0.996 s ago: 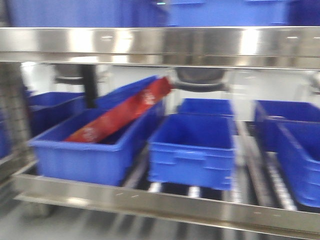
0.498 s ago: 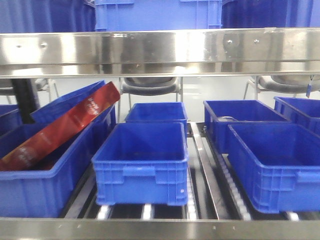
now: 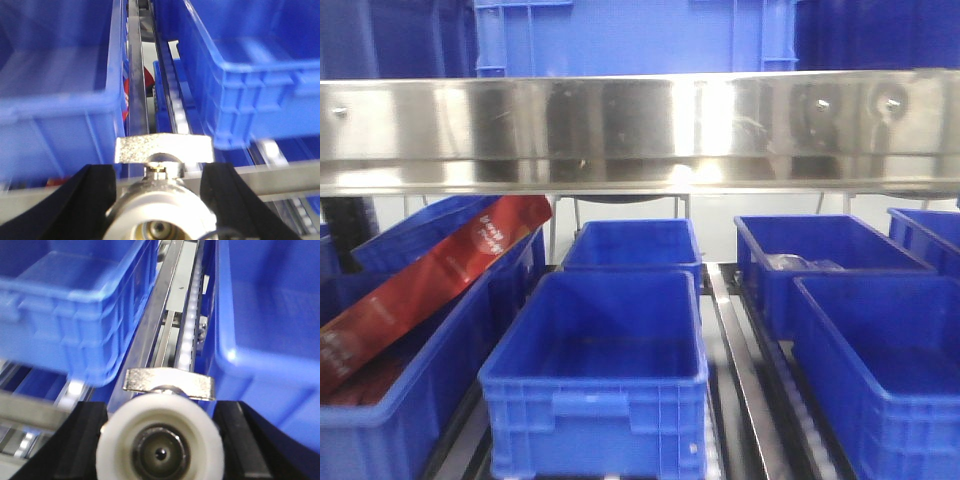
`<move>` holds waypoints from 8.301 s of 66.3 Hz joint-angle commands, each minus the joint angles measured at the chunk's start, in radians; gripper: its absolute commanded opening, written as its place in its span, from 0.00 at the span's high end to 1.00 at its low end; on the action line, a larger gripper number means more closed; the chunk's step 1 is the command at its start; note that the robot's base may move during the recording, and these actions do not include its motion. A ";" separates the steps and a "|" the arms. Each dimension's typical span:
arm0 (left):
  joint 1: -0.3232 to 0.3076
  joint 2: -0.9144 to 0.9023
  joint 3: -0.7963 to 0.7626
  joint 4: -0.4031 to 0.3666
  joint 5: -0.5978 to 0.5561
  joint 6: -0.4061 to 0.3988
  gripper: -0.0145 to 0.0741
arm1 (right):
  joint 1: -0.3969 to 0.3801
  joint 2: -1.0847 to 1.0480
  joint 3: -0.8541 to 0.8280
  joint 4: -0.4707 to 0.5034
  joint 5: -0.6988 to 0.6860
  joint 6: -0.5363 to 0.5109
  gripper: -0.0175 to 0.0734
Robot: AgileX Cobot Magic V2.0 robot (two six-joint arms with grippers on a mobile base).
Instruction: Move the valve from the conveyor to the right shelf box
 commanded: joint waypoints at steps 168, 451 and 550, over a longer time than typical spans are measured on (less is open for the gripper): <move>-0.007 0.038 -0.012 -0.171 -0.149 0.070 0.96 | 0.001 0.001 -0.059 0.057 -0.107 0.000 0.98; -0.286 -0.928 1.271 0.019 -0.848 0.024 0.96 | 0.296 -0.794 1.261 0.028 -0.916 0.007 0.98; -0.013 -1.099 1.561 0.077 -1.006 -0.085 0.96 | 0.296 -0.794 1.261 0.028 -0.918 0.007 0.98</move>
